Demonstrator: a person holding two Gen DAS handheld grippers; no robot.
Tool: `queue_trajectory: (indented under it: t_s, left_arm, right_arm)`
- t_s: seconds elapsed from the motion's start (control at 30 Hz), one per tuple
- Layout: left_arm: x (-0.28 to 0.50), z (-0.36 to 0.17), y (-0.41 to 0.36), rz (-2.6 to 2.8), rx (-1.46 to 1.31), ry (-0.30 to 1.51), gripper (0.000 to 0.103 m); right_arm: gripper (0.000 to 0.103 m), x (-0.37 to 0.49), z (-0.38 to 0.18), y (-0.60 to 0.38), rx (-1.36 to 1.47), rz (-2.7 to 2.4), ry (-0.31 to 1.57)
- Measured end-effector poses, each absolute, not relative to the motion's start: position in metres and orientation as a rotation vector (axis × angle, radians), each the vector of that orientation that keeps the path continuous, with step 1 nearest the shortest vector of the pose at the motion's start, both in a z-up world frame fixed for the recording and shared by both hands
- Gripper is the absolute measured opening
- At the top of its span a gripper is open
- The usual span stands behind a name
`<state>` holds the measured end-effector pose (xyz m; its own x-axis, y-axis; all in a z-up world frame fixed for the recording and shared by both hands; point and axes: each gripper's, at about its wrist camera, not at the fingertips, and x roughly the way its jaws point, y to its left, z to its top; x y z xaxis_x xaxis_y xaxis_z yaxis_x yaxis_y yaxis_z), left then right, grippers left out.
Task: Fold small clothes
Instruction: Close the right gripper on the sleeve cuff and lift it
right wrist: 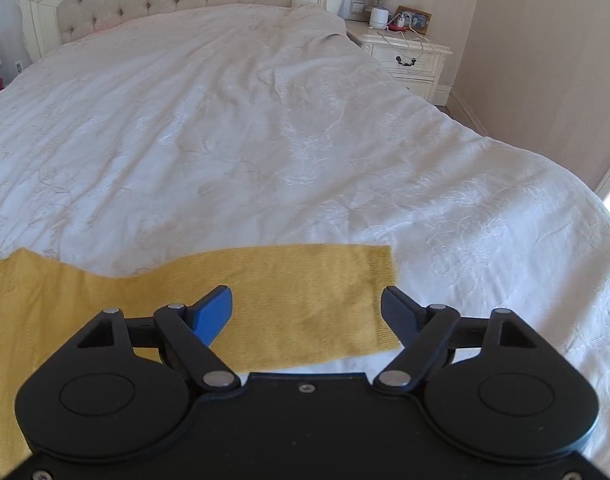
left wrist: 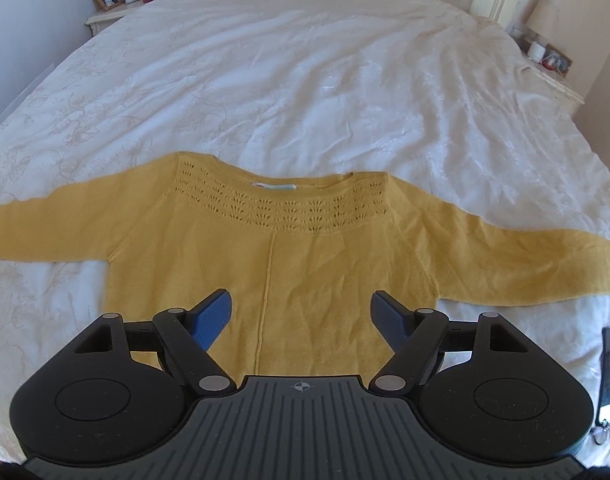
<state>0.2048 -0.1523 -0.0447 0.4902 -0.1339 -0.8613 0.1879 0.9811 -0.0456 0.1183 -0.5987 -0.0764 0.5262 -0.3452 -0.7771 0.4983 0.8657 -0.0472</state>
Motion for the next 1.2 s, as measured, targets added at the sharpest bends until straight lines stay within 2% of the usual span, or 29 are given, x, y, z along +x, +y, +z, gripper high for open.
queue_trajectory:
  t_s: [0.23,0.47,0.57,0.6,0.63,0.77,0.9,1.2]
  left_arm:
    - [0.207,-0.047,-0.16,-0.162,0.072,1.07,0.076]
    - [0.206,-0.047,-0.153,-0.132,0.083,1.075,0.076]
    - [0.206,-0.049,-0.146,-0.129,0.079,1.08,0.076]
    - [0.206,-0.05,-0.143,-0.129,0.077,1.082,0.076]
    - [0.206,-0.051,-0.14,-0.129,0.075,1.083,0.076]
    - [0.21,-0.058,-0.125,-0.132,0.065,1.092,0.076]
    - [0.215,-0.064,-0.104,-0.148,0.055,1.097,0.076]
    - [0.233,-0.071,-0.032,-0.143,0.051,1.1,0.076]
  right_arm:
    - [0.074,0.117,-0.101,-0.662,0.346,-0.526,0.93]
    - [0.068,0.122,-0.131,-0.662,0.407,-0.48,0.993]
    - [0.048,0.124,-0.133,-0.658,0.428,-0.467,0.994]
    - [0.029,0.125,-0.131,-0.656,0.432,-0.47,0.998]
    - [0.015,0.126,-0.129,-0.654,0.437,-0.461,1.003]
    - [0.014,0.138,-0.113,-0.638,0.406,-0.459,1.008]
    - [0.014,0.148,-0.077,-0.608,0.451,-0.413,0.928]
    - [0.014,0.22,-0.007,-0.452,0.463,-0.114,0.794]
